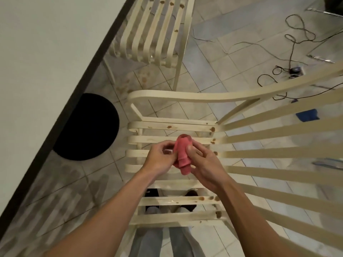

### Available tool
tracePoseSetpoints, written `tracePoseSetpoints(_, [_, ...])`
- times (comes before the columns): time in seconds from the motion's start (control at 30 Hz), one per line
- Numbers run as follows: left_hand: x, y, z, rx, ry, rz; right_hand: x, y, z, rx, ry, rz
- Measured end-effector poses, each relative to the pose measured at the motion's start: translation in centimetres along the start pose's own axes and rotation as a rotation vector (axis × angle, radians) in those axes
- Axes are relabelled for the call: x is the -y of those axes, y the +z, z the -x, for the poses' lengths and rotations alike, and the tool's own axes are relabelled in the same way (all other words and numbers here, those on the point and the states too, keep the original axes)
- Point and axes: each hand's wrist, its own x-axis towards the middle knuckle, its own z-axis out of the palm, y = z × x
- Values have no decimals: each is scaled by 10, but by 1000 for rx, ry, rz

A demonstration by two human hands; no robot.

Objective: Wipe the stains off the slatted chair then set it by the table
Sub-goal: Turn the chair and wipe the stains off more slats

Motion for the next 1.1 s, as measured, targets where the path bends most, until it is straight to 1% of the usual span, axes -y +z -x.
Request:
tracePoseSetpoints(0.1, [5, 13, -18, -104, 57, -144, -1, -16, -17, 22, 20, -57])
tracePoseSetpoints(0.17, [4, 18, -31, -101, 73, -247, 1, -27, -28, 21, 59, -108])
tracePoseSetpoints(0.2, [4, 18, -40, -53, 76, -313, 4, -34, -33, 10, 77, -97])
tracePoseSetpoints(0.27, [-4, 13, -56, 135, 63, -475, 14, -47, -41, -20, 97, 5])
tracePoseSetpoints(0.3, [-11, 10, -64, 205, 69, -539, 21, -55, -45, -47, 95, 107])
tracePoseSetpoints(0.33, [-21, 7, -72, 207, 106, -573, 29, -62, -49, -83, 84, 237])
tracePoseSetpoints(0.37, [-34, 5, -81, 138, 190, -579, 38, -70, -55, -125, 66, 364])
tracePoseSetpoints(0.4, [-49, 3, -89, 25, 320, -564, 46, -78, -62, -161, 50, 475])
tracePoseSetpoints(0.47, [-78, 2, -110, -194, 630, -580, 64, -93, -79, -210, 15, 676])
tracePoseSetpoints(0.5, [-90, 3, -124, -261, 739, -660, 71, -102, -91, -223, -23, 815])
tracePoseSetpoints(0.53, [-100, 3, -138, -279, 778, -790, 77, -111, -104, -231, -64, 991])
tracePoseSetpoints(0.57, [-107, 2, -153, -239, 732, -944, 82, -119, -118, -239, -92, 1168])
tracePoseSetpoints(0.6, [-108, 0, -167, -163, 621, -1081, 86, -126, -131, -248, -99, 1314])
tracePoseSetpoints(0.63, [-107, -1, -176, -82, 476, -1181, 88, -133, -144, -255, -86, 1411])
tracePoseSetpoints(0.67, [-102, -2, -185, -26, 362, -1217, 88, -139, -156, -258, -60, 1481])
tracePoseSetpoints(0.7, [-97, -3, -191, -20, 304, -1236, 87, -145, -166, -256, -42, 1543])
tracePoseSetpoints(0.77, [-92, -2, -197, -59, 309, -1260, 85, -154, -179, -249, -22, 1645])
tracePoseSetpoints(0.8, [-93, -1, -199, -50, 320, -1275, 83, -158, -183, -245, -17, 1682])
tracePoseSetpoints(0.9, [-96, -3, -207, 69, 247, -1283, 74, -168, -192, -203, 19, 1741])
tracePoseSetpoints(0.97, [-96, -4, -212, 101, 219, -1264, 69, -173, -197, -184, 33, 1764])
tracePoseSetpoints(1.03, [-94, -3, -211, 37, 267, -1250, 65, -174, -203, -179, 60, 1787])
tracePoseSetpoints(1.1, [-91, 1, -206, -113, 361, -1248, 63, -175, -209, -157, 85, 1839])
